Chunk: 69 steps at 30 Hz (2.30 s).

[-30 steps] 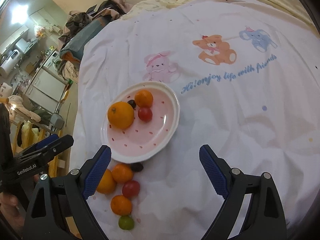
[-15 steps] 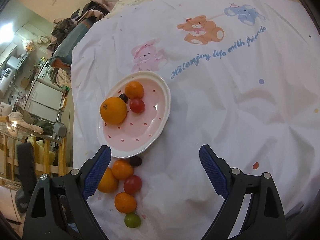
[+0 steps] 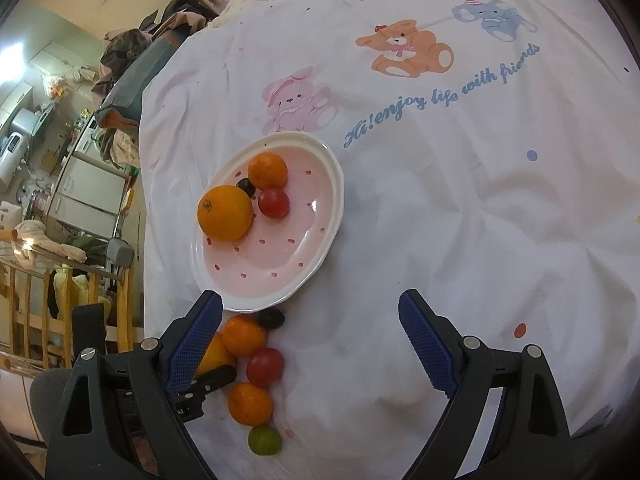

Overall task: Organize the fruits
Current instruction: 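Grasp a large orange with the left tool while the right tool approaches the dark fruit, then carry the orange and dark fruit onto the plate and open both tools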

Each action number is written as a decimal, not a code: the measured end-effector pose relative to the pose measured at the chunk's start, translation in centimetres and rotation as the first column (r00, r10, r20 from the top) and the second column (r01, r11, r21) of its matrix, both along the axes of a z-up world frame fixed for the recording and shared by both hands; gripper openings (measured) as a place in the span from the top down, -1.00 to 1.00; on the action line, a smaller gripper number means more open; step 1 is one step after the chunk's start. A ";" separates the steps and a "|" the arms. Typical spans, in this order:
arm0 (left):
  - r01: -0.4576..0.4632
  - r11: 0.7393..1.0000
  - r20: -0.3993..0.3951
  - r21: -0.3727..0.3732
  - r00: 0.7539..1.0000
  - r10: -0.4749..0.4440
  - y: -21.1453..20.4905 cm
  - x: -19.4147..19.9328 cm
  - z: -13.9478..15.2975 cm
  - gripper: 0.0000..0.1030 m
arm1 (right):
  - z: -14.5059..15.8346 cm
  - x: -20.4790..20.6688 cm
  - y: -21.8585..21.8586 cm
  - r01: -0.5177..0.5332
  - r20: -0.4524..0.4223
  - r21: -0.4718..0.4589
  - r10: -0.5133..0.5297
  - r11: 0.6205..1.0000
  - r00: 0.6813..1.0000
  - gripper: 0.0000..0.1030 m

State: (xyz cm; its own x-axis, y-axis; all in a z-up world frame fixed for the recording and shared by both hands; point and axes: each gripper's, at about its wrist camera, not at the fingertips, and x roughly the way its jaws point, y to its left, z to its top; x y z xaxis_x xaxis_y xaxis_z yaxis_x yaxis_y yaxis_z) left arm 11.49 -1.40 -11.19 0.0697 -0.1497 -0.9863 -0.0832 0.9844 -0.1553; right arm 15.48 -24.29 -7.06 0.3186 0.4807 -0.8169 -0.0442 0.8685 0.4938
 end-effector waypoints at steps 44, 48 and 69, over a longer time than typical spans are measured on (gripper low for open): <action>-0.146 0.989 0.147 -0.004 0.978 0.145 3.2 -0.4 5.9 -0.02 | -6.6 0.7 7.0 -0.096 -0.129 0.006 0.096 0.995 0.987 0.56; -0.161 0.987 0.151 0.000 0.976 0.159 3.6 -0.2 5.9 -0.02 | -5.7 0.2 5.7 -0.073 -0.135 0.052 0.080 0.996 0.988 0.56; -0.167 0.985 0.257 0.047 0.955 0.149 4.3 0.6 9.2 -0.01 | 3.2 0.6 1.5 -0.072 0.000 0.142 0.073 0.987 0.997 0.56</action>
